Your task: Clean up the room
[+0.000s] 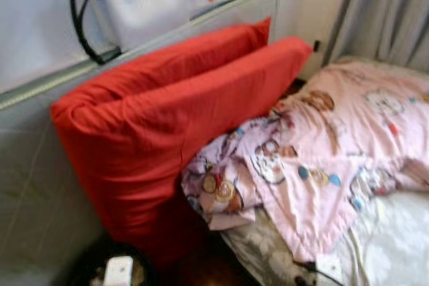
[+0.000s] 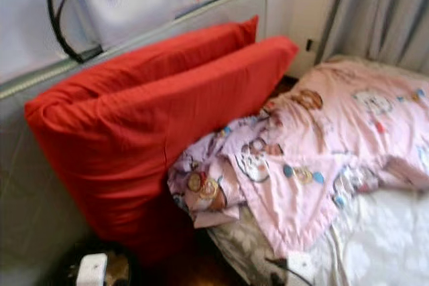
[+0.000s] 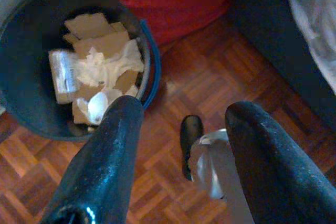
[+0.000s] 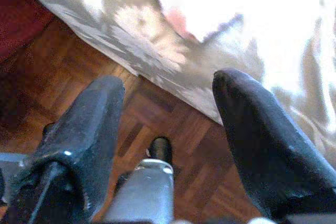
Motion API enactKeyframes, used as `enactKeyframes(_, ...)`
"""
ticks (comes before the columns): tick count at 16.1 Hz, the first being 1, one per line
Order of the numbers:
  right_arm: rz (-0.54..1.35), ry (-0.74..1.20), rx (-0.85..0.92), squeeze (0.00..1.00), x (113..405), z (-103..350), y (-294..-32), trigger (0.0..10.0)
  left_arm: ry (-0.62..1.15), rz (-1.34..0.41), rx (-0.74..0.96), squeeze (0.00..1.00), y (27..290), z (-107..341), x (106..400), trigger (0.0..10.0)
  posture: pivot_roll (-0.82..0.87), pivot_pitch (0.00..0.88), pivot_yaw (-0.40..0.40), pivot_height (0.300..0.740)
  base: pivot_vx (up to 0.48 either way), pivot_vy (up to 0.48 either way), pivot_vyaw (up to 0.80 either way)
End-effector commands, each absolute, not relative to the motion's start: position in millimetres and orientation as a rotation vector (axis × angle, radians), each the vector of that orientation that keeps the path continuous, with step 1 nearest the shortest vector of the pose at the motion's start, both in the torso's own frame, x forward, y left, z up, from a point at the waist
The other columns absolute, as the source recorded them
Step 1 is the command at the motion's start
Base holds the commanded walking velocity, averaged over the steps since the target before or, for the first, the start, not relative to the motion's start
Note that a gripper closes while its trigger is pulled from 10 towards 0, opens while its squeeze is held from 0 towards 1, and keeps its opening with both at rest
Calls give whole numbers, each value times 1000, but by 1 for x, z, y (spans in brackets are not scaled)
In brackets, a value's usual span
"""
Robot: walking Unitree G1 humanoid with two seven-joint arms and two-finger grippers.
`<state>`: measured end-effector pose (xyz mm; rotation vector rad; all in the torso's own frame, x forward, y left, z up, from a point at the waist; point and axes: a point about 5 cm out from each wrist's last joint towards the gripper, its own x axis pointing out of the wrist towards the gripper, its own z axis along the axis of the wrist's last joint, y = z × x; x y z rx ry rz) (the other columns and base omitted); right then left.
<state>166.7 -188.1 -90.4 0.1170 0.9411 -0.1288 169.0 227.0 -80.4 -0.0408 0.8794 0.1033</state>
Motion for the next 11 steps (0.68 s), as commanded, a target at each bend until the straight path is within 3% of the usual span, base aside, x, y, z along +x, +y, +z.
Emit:
enactKeyframes(1,-110,933,129,0,171,-89,-180,10000,901,110,-24,0,232,-82,163,10000,39,18,35,740,240,0,0)
enactKeyframes(11,-87,890,127,0,179,-85,-180,10000,863,102,-42,0,229,-81,165,10000,37,22,22,740,0,0,0)
